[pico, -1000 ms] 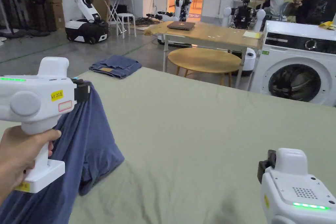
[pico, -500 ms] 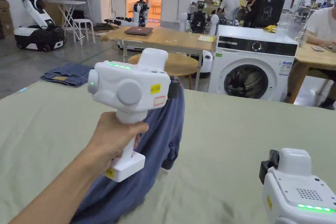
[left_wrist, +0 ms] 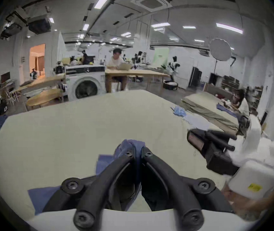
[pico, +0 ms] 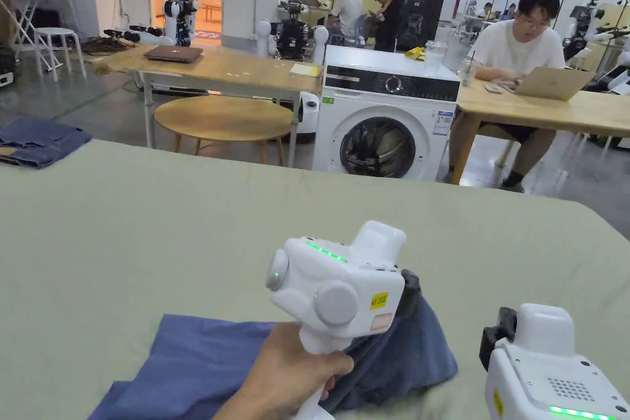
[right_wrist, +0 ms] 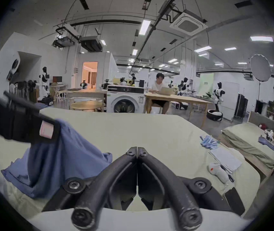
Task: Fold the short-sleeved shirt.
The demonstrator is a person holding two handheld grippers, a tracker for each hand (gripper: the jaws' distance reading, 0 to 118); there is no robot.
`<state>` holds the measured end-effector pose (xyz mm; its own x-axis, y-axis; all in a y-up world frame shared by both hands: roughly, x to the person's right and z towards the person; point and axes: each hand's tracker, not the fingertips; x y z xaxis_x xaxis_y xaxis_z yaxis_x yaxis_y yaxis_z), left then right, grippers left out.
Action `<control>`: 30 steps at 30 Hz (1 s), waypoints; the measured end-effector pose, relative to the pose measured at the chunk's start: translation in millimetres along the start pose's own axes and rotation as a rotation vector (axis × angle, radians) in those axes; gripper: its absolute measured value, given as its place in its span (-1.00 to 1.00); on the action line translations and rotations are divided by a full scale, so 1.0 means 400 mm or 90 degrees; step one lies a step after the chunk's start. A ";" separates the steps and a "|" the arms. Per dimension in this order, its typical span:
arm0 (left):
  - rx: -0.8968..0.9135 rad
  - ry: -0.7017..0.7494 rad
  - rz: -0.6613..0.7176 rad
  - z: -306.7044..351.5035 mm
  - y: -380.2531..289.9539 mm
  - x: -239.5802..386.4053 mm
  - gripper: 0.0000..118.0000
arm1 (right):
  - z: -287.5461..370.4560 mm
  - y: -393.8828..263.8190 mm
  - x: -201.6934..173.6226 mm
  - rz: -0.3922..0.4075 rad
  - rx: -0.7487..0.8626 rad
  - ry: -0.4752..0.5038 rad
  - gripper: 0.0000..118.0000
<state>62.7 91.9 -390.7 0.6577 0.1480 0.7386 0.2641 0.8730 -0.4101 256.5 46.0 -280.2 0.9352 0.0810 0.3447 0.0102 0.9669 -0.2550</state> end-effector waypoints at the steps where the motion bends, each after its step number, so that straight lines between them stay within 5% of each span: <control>1: -0.008 0.000 0.005 -0.005 -0.014 0.001 -1.00 | 0.001 -0.006 0.008 -0.002 -0.003 -0.002 -1.00; 3: -0.015 -0.006 0.019 -0.008 -0.035 0.004 -0.81 | 0.002 -0.011 0.017 -0.006 -0.013 -0.006 -1.00; 4: -0.020 -0.011 0.026 -0.005 -0.038 -0.001 -0.54 | 0.003 -0.015 0.021 -0.009 -0.015 -0.006 -1.00; 8: -0.011 -0.024 0.065 0.045 -0.031 -0.025 -0.25 | 0.009 -0.009 0.021 -0.011 -0.018 -0.001 -1.00; 10: -0.002 0.002 0.072 0.081 -0.025 -0.039 0.29 | 0.014 0.002 0.015 -0.013 -0.012 0.008 -1.00; 16: 0.069 0.107 0.065 0.219 -0.071 -0.086 0.08 | 0.032 0.033 -0.030 -0.008 0.014 0.036 -1.00; 19: 0.085 0.184 0.076 0.275 -0.122 -0.110 -0.69 | 0.037 0.040 -0.058 -0.017 0.018 0.053 -1.00; 21: 0.084 0.231 0.086 0.308 -0.162 -0.133 -0.98 | 0.038 0.041 -0.075 -0.026 0.018 0.064 -1.00; 30: 0.038 0.353 0.179 0.380 -0.269 -0.338 -1.00 | 0.006 0.031 -0.149 -0.030 -0.010 0.105 -1.00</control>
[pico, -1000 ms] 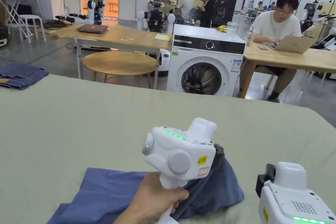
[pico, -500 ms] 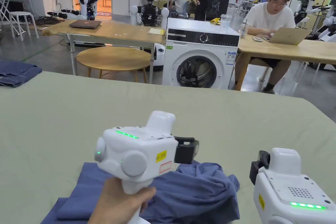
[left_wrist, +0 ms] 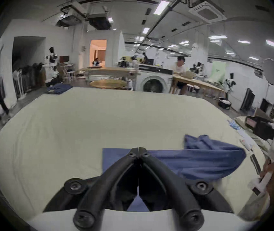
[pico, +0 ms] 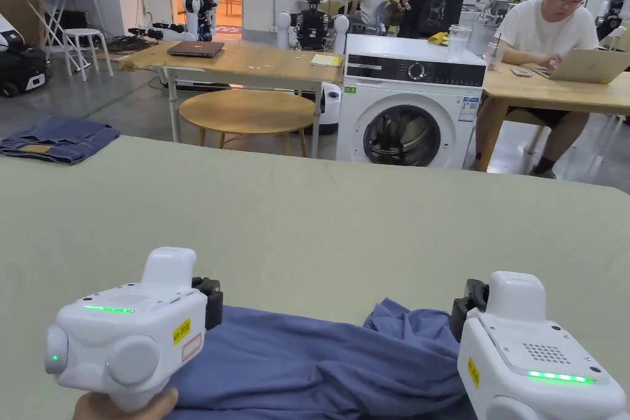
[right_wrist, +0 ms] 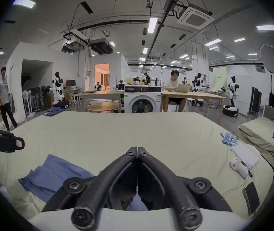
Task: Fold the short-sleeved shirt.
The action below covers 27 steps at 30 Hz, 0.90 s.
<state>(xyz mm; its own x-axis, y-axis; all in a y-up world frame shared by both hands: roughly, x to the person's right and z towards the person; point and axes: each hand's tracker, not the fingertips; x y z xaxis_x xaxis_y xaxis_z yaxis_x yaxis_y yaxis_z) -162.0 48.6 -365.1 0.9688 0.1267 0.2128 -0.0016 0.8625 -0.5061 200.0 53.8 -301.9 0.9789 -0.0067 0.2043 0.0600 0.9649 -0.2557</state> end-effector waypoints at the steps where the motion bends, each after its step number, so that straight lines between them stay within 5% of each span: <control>1: -0.014 -0.004 0.008 -0.021 0.010 -0.030 -1.00 | -0.006 0.000 -0.005 0.000 -0.003 0.004 -1.00; 11: -0.209 -0.034 0.080 -0.316 0.107 -0.203 -1.00 | -0.062 -0.006 -0.018 0.017 -0.037 0.021 -1.00; 13: -0.263 -0.042 0.097 -0.378 0.107 -0.209 -0.65 | -0.071 -0.010 -0.011 0.022 -0.044 0.020 -1.00; 14: -0.283 -0.046 0.100 -0.404 0.104 -0.208 -0.20 | -0.077 -0.014 -0.005 0.024 -0.048 0.019 -1.00; 18: -0.371 0.010 0.082 -0.509 0.069 -0.193 0.01 | -0.087 -0.025 0.023 0.030 -0.064 0.006 -1.00; 22: -0.385 0.037 0.054 -0.525 0.047 -0.159 -0.03 | -0.087 -0.032 0.063 0.032 -0.078 -0.012 -1.00; 25: -0.348 0.049 -0.031 -0.506 0.045 -0.111 -0.90 | -0.093 -0.033 0.098 0.027 -0.091 -0.027 -1.00; 27: -0.348 0.014 -0.055 -0.498 0.036 -0.083 -1.00 | -0.107 -0.031 0.125 0.016 -0.108 -0.033 -1.00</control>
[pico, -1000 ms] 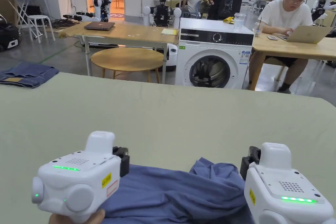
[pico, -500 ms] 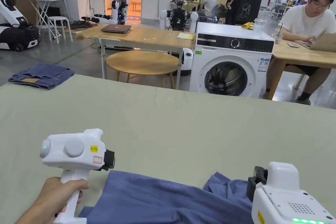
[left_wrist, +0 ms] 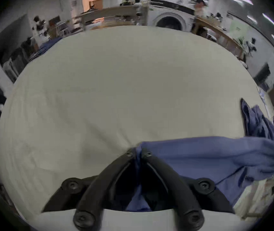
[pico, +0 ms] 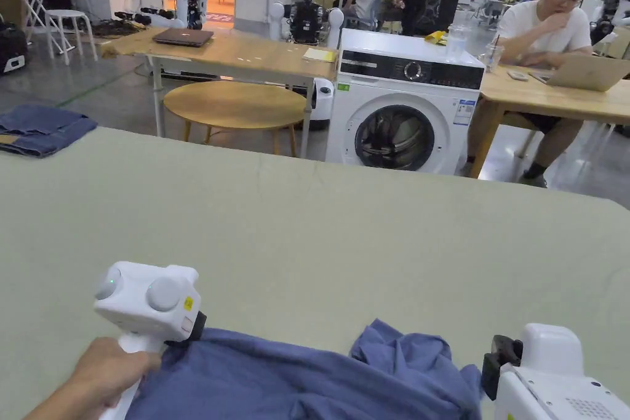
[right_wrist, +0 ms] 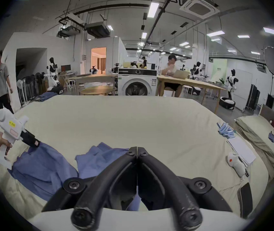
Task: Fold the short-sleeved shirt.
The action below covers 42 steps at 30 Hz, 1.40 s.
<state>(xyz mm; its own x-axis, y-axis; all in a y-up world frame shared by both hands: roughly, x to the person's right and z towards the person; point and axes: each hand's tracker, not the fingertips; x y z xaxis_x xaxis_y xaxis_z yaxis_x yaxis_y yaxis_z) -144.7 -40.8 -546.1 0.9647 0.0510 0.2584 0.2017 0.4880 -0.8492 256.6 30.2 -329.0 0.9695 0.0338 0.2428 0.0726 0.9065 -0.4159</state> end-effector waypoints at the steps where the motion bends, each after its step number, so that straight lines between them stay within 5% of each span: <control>1: 0.000 0.008 -0.001 0.004 -0.012 0.004 -1.00 | -0.007 0.004 0.011 -0.007 -0.007 -0.002 -1.00; 10: 0.135 -0.021 0.060 0.162 -0.089 -0.020 -1.00 | -0.180 0.067 0.089 -0.004 -0.188 0.032 -0.99; 13: 0.155 -0.031 0.063 0.207 -0.125 -0.033 -1.00 | -0.269 0.064 0.103 -0.030 -0.263 0.053 -0.10; 14: 0.159 -0.029 0.062 0.220 -0.137 -0.036 -1.00 | -0.294 0.058 0.107 -0.046 -0.279 0.067 0.02; 21: 0.163 -0.020 0.060 0.255 -0.189 -0.055 -1.00 | -0.411 -0.023 0.065 -0.028 -0.431 0.069 -0.02; 25: 0.163 -0.021 0.062 0.260 -0.202 -0.061 -1.00 | -0.357 -0.045 0.027 -0.022 -0.412 0.086 -0.90; 31: 0.188 -0.025 0.066 0.300 -0.195 -0.074 -1.00 | -0.271 0.011 0.080 -0.082 -0.302 0.106 -0.93; 42: 0.318 0.043 0.098 0.542 -0.132 -0.189 -1.00 | -0.055 0.257 0.163 -0.031 -0.073 0.045 -0.94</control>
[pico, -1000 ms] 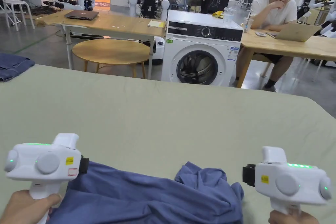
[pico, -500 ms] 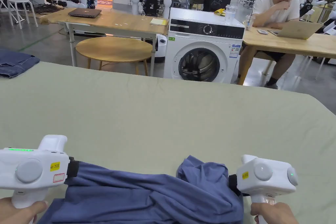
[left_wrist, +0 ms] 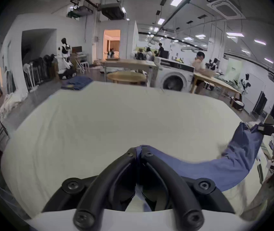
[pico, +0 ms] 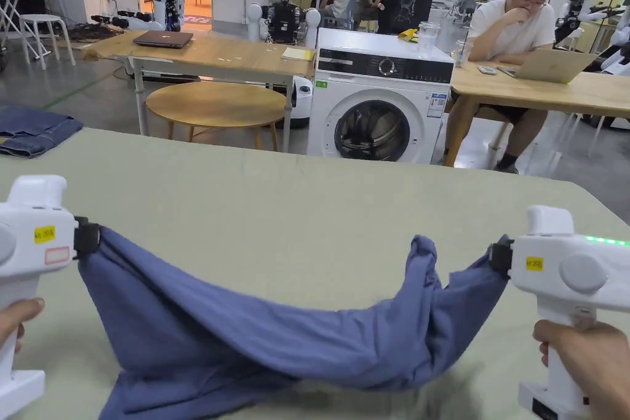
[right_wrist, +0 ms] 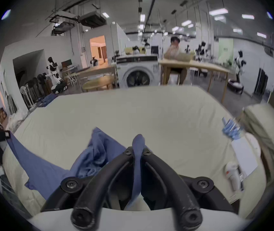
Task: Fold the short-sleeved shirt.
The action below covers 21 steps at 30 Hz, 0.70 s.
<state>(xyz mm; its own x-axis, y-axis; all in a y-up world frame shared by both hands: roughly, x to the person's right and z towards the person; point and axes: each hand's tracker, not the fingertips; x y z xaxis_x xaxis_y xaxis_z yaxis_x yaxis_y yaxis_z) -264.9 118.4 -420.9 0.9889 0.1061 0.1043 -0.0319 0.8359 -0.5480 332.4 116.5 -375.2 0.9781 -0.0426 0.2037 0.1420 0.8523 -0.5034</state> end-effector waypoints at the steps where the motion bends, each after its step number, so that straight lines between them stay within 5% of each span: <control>1: 0.008 0.004 -0.001 0.014 0.020 -0.014 -1.00 | 0.010 0.023 0.004 0.006 0.014 -0.001 -0.94; 21: 0.114 0.113 0.037 0.056 0.426 -0.164 -1.00 | 0.064 0.458 -0.028 0.044 0.182 -0.084 -0.94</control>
<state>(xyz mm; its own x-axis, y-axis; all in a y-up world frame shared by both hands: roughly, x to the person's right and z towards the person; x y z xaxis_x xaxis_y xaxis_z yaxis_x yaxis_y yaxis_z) -338.5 265.9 -502.3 0.9941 0.0737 -0.0792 -0.0990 0.9151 -0.3910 343.4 286.2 -448.2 0.9529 0.0728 0.2943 0.0091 0.9635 -0.2676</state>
